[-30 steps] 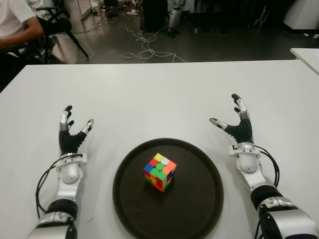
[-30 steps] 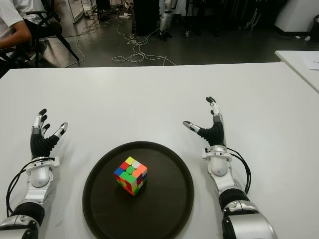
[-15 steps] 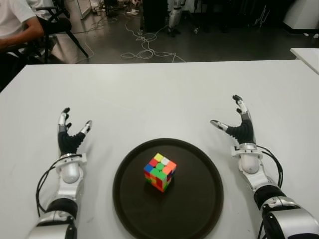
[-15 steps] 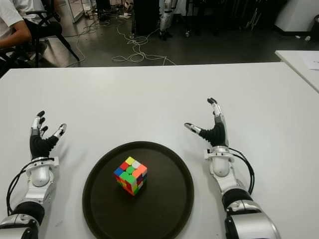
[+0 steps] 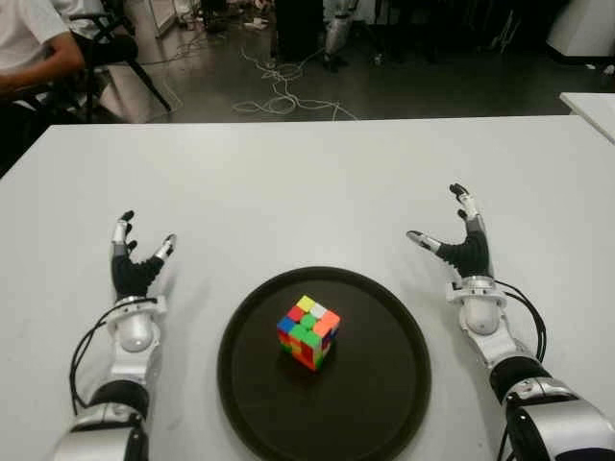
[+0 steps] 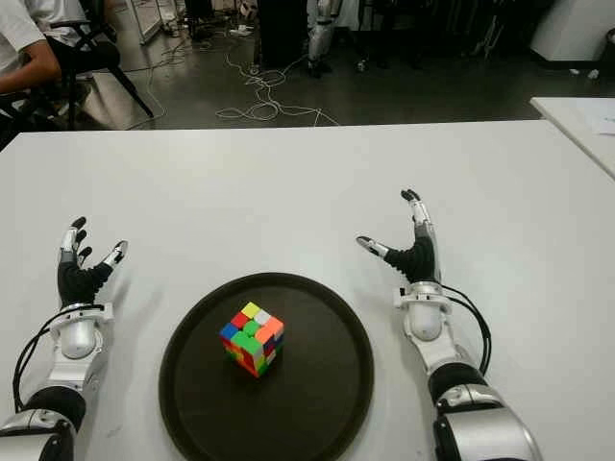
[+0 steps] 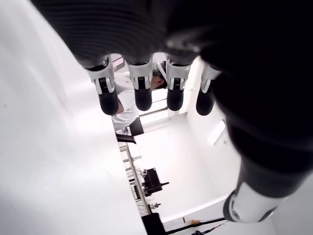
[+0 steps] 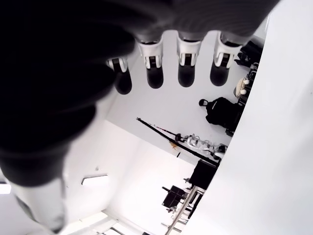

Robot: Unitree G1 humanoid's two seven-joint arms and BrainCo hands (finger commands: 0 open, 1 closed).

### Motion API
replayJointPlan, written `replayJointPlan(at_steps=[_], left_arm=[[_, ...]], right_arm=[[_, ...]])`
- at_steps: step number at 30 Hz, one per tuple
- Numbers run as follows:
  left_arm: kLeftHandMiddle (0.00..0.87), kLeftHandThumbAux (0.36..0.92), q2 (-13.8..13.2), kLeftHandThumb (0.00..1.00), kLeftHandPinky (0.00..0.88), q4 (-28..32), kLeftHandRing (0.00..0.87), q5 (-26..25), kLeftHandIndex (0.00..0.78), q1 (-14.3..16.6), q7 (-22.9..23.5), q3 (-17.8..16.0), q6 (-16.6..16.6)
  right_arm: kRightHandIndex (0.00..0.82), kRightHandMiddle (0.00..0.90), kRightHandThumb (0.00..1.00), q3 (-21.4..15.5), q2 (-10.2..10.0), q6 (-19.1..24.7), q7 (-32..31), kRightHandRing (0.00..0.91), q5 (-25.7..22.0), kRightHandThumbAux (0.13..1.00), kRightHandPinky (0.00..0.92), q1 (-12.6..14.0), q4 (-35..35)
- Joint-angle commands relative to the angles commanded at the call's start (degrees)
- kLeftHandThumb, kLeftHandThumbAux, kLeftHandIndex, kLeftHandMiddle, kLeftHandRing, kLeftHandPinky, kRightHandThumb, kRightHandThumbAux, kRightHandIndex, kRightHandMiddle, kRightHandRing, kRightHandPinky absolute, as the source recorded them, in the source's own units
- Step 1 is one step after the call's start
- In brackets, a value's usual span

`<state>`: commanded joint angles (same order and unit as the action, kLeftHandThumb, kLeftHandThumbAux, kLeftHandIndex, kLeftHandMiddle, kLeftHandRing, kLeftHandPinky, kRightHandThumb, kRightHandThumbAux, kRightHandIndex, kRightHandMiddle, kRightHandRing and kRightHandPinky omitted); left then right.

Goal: Pick up the Rubik's Cube and put it in the plate

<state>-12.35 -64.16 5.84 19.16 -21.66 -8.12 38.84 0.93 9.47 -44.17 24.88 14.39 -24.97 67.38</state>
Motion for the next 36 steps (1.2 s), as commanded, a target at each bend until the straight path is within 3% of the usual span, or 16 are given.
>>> replayJointPlan(at_steps=[36], left_arm=[[0.0,0.724,-0.8,0.0,0.0,-1.6,0.0,1.0,0.002,0.7,-1.6,0.9,-0.1]], right_arm=[[0.0,0.0,0.0,1.5,-0.1,2.1,5.7,0.0,2.3,0.804,0.0,-1.0,1.3]])
